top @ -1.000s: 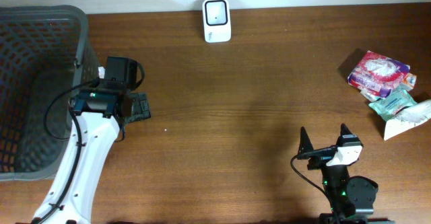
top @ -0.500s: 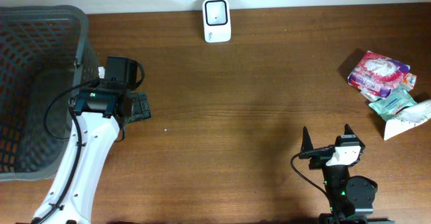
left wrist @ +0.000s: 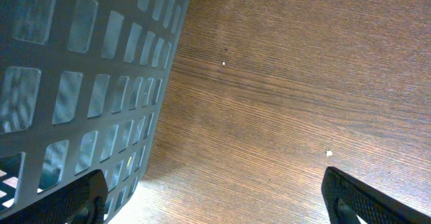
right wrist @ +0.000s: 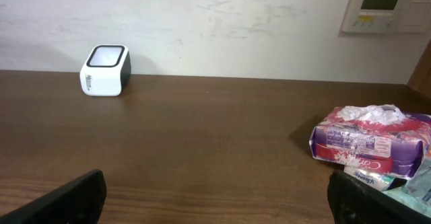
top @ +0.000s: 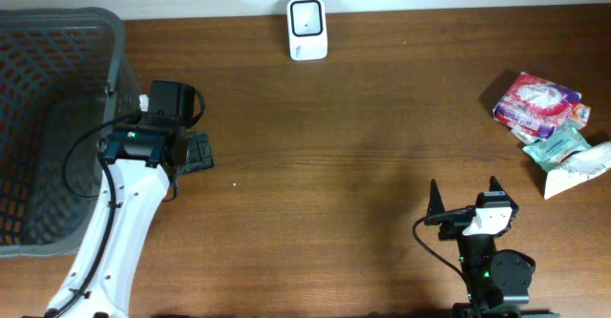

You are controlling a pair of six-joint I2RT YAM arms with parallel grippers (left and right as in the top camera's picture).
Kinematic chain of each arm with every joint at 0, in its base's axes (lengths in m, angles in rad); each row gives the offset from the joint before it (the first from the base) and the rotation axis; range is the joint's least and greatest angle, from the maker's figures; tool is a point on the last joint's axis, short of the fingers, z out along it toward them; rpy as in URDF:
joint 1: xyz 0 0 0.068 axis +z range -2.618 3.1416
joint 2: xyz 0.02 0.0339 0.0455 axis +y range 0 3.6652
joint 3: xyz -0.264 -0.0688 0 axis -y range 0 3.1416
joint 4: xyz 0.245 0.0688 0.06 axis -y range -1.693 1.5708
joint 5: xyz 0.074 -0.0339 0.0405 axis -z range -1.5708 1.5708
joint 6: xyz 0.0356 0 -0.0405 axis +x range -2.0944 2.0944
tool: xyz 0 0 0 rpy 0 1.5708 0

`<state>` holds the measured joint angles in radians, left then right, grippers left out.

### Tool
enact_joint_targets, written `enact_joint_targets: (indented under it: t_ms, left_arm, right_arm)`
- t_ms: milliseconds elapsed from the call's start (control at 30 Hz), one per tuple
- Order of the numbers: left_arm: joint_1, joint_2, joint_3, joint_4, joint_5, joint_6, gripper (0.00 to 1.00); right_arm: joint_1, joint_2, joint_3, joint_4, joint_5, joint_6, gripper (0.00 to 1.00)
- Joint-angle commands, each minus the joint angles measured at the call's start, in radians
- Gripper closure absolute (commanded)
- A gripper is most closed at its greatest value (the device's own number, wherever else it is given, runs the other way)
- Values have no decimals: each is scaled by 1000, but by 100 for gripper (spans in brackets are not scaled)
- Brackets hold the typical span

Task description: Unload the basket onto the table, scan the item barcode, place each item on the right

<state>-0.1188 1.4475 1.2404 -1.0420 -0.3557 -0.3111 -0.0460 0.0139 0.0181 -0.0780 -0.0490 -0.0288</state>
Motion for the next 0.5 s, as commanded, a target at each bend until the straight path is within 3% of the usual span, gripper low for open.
enact_joint_targets:
  t_ms: [0,467]
  left_arm:
    - [4,-4,0,2,0,-11,1]
    - [4,-4,0,2,0,-11,1]
  right_arm:
    - [7,-11,-13,-1,9,22,1]
    - [5,-10,-13,0,6,23,1]
